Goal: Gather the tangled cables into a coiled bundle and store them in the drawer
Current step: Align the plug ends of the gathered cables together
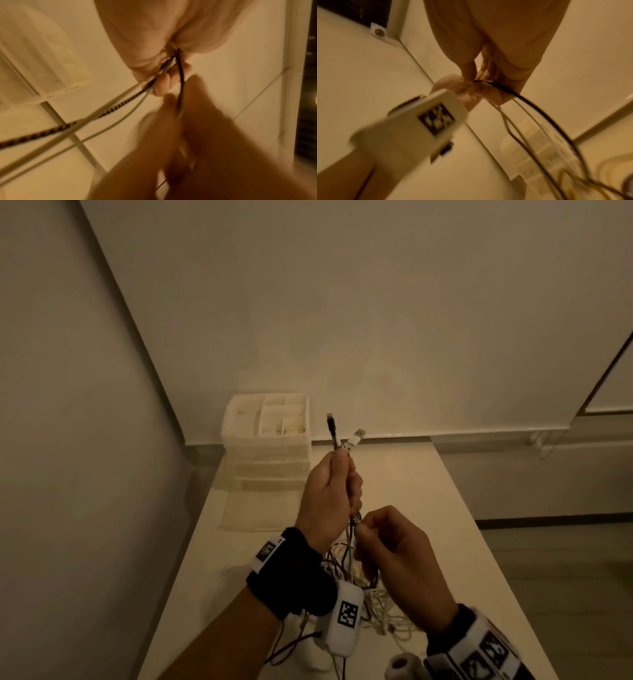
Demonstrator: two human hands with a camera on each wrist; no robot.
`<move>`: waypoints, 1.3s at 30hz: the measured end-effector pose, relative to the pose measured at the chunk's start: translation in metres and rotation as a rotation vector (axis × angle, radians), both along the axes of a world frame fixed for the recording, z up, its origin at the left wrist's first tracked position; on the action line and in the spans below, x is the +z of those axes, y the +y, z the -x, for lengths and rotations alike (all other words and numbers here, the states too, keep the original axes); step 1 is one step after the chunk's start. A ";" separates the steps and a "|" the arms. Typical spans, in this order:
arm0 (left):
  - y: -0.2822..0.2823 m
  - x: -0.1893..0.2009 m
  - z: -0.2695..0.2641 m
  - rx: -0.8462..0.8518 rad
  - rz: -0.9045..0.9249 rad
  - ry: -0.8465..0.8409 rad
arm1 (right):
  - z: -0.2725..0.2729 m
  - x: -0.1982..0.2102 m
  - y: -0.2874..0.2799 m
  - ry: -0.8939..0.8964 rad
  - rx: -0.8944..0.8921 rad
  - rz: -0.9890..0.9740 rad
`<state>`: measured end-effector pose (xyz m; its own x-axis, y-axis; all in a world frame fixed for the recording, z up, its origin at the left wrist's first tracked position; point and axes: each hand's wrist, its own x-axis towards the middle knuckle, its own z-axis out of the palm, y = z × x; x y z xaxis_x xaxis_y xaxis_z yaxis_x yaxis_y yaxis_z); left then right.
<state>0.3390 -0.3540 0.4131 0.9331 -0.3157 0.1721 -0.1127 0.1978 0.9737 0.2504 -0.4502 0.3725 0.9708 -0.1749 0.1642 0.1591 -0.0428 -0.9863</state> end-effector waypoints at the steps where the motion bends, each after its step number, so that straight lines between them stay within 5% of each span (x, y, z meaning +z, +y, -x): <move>1: 0.002 0.005 -0.005 0.019 0.086 0.032 | 0.004 -0.008 -0.003 0.025 0.052 0.057; 9: 0.042 0.026 -0.039 0.138 0.155 -0.043 | 0.003 -0.067 -0.035 0.057 0.119 0.260; 15: 0.079 0.067 -0.048 0.417 0.278 -0.180 | -0.035 -0.075 -0.034 0.028 0.148 0.545; 20: 0.096 0.084 -0.041 0.281 0.174 -0.264 | -0.048 -0.086 -0.039 0.089 0.077 0.452; 24: 0.067 0.038 -0.020 0.019 -0.534 -0.437 | -0.062 -0.053 -0.032 0.108 0.024 0.221; 26: 0.047 0.010 -0.010 -0.032 -0.686 -0.385 | -0.066 -0.033 -0.030 0.112 0.056 0.065; 31: 0.020 -0.028 -0.005 0.040 -0.636 -0.277 | -0.066 0.004 -0.039 0.070 0.131 -0.098; 39: 0.026 0.007 -0.035 0.354 -0.498 -0.442 | -0.061 -0.025 -0.039 0.023 0.151 -0.030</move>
<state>0.3742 -0.3280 0.4197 0.8704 -0.1486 0.4695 -0.4889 -0.3744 0.7879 0.3115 -0.4893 0.3480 0.9899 -0.0308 0.1381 0.1384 0.0092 -0.9903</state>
